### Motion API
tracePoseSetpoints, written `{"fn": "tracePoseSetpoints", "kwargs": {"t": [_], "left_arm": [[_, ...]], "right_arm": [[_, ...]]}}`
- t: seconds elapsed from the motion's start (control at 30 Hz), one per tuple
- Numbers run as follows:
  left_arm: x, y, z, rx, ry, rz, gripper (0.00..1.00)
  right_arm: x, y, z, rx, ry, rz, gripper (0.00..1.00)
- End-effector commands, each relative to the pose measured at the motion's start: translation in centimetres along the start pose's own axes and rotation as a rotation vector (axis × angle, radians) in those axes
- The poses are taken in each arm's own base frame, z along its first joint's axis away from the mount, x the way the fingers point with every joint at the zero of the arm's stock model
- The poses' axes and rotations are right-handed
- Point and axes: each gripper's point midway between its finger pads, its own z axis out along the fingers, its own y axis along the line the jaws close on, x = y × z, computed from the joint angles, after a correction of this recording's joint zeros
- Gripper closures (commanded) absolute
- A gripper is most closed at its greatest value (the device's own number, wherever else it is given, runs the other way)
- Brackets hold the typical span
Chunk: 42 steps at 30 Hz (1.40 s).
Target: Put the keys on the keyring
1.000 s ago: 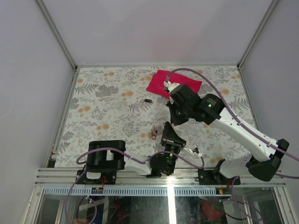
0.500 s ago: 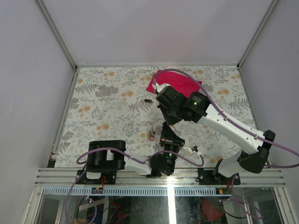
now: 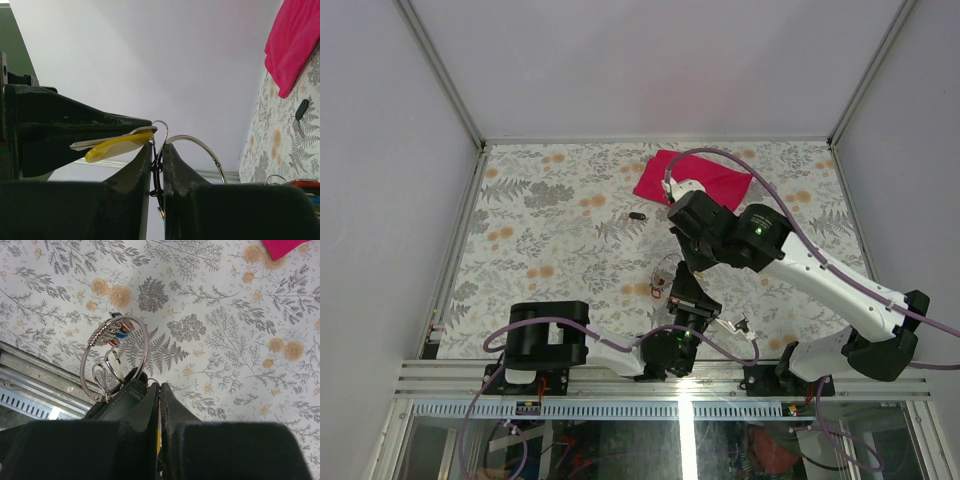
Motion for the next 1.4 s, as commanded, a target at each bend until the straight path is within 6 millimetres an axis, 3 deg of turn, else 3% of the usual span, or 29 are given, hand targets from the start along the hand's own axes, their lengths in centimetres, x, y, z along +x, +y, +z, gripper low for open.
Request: {"fn": "tracePoseSetpoints", "kwargs": {"t": [0.0,0.47,0.87,1.1,1.37], "left_arm": [[1.0,5.0,0.3,-0.103,0.001,-0.086,1.00],[2.3,5.1,0.5,-0.091,0.039,-0.100,1.00],[2.4,5.2,0.6,-0.094,0.039,-0.108,1.00],[2.6,5.4,0.3,-0.093,0.038,-0.150,1.00],[2.8,6.3,-0.2,-0.097,0.035,-0.242,1.00]], "right_arm": [[1.9,-1.6,-0.4,0.053,0.025,0.004,1.00],[3.4,-3.0,-2.2,-0.026,-0.029,0.094,1.00],[1.5,-3.6,-4.0,-0.049,-0.168,0.140,1.00],[-1.2,-3.2,-6.7,-0.154,-0.377,0.114,1.00],[-2.0,-3.3,-8.3,-0.207,-0.510,0.096,1.00]]}}
